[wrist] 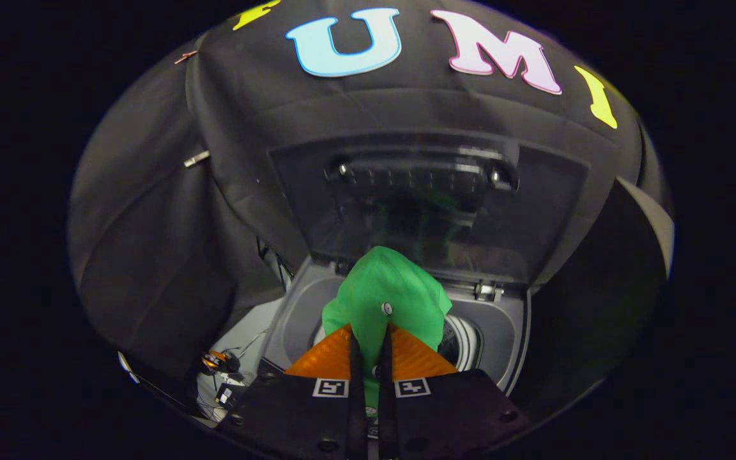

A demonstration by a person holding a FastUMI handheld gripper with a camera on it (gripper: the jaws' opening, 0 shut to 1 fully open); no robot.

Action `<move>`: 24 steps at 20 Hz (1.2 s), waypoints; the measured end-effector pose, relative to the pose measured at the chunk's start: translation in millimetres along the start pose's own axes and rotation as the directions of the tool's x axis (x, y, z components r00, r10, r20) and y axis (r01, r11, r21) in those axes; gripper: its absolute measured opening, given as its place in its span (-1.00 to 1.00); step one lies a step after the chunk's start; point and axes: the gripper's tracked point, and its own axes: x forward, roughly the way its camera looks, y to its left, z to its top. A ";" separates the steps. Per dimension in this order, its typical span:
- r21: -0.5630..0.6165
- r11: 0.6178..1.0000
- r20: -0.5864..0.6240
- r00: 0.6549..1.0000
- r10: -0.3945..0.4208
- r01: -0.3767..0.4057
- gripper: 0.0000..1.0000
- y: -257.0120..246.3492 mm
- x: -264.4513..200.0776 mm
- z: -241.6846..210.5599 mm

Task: Put the clothes into the washing machine and then close the washing machine lid.

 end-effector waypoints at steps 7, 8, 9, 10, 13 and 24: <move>0.027 0.995 -0.060 0.994 -0.090 0.091 -0.77 -31.4 54.9 -48.3; 0.040 0.994 -0.075 0.992 -0.098 0.101 -0.72 -34.8 59.5 -52.8; 0.050 0.993 -0.082 0.991 -0.101 0.106 -0.57 -37.6 62.9 -55.2; 0.057 0.991 -0.083 0.990 -0.116 0.120 -0.42 -42.0 62.3 -55.8; 0.053 0.988 -0.089 0.986 -0.143 0.148 0.15 -51.4 61.0 -57.8; -0.001 0.985 -0.012 0.985 -0.174 0.174 1.00 -52.6 35.2 -46.3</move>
